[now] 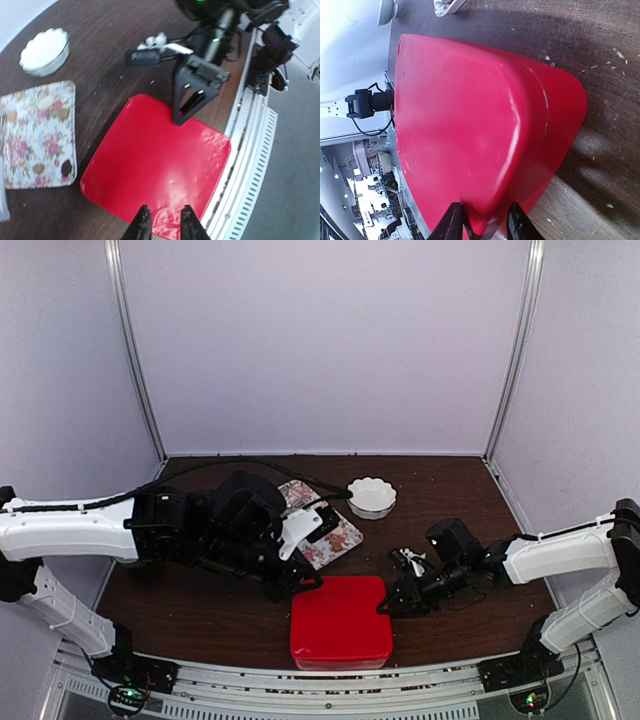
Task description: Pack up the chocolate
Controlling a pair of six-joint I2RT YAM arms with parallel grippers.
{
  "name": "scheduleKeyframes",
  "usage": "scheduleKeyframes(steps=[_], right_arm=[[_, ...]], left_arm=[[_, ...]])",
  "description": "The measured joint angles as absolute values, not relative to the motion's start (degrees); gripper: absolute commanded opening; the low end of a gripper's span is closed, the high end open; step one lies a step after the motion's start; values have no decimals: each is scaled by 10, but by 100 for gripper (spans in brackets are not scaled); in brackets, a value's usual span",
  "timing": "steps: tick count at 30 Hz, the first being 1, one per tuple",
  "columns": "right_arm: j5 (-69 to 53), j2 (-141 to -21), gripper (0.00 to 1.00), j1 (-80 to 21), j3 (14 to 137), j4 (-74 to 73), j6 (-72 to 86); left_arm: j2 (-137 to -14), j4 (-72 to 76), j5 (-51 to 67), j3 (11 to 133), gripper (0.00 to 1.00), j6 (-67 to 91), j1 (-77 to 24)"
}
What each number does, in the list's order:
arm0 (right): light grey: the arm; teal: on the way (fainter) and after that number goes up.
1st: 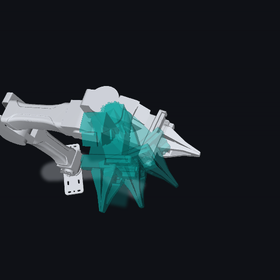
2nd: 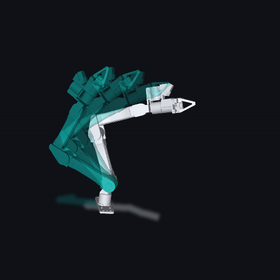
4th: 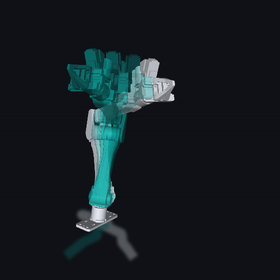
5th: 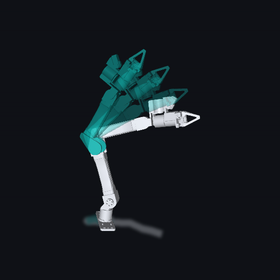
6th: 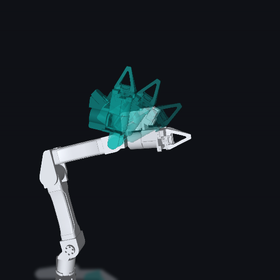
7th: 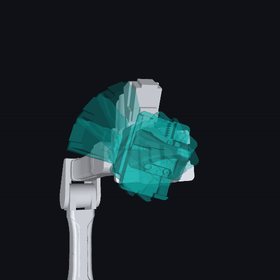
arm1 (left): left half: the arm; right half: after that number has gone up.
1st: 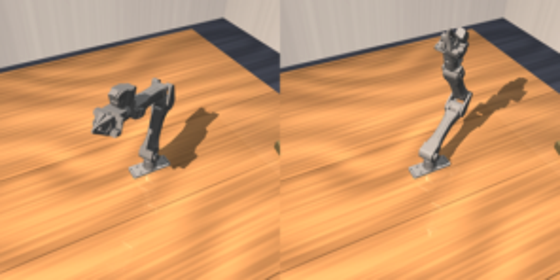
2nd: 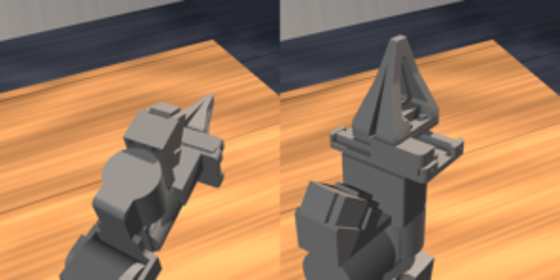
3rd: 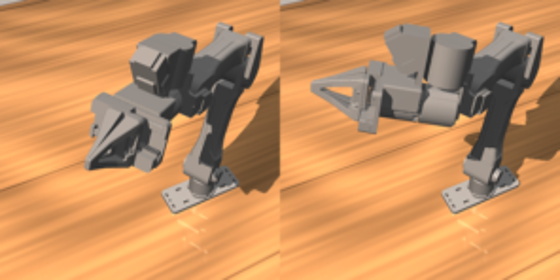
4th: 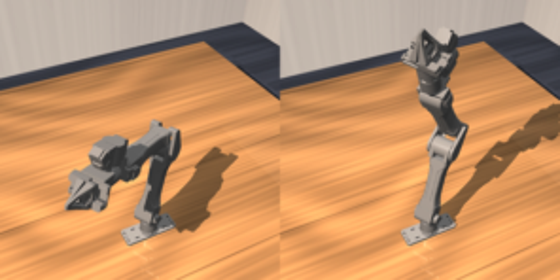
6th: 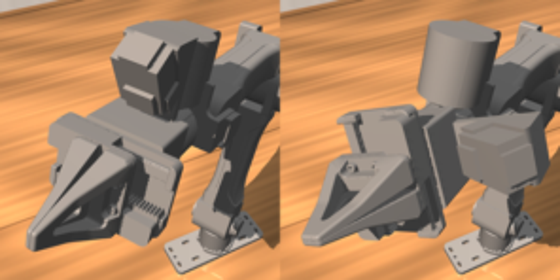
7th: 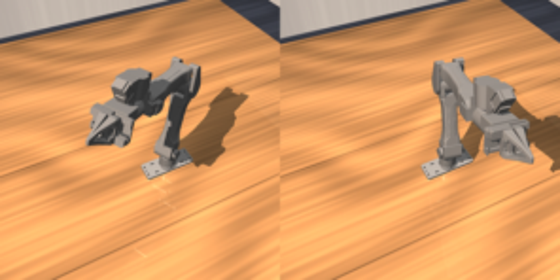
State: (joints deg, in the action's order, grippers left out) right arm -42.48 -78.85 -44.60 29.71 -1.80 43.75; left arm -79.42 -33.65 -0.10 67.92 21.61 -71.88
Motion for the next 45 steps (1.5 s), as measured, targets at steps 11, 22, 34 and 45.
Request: scheduleKeyframes(steps=[11, 22, 34, 45], right_arm=[[-434, -788, 26, -443, 290, -5, 450], [-435, -788, 25, -442, 282, 7, 453], [-439, -781, 23, -439, 256, 51, 455], [-437, -774, 22, -439, 252, 55, 455]], left_arm=[[-1035, -369, 26, 919, 0, 13, -807], [-1079, -405, 78, 953, 0, -61, -816], [-1197, -402, 142, 957, 0, -68, -821], [-1150, -445, 106, 970, 0, -61, -823]])
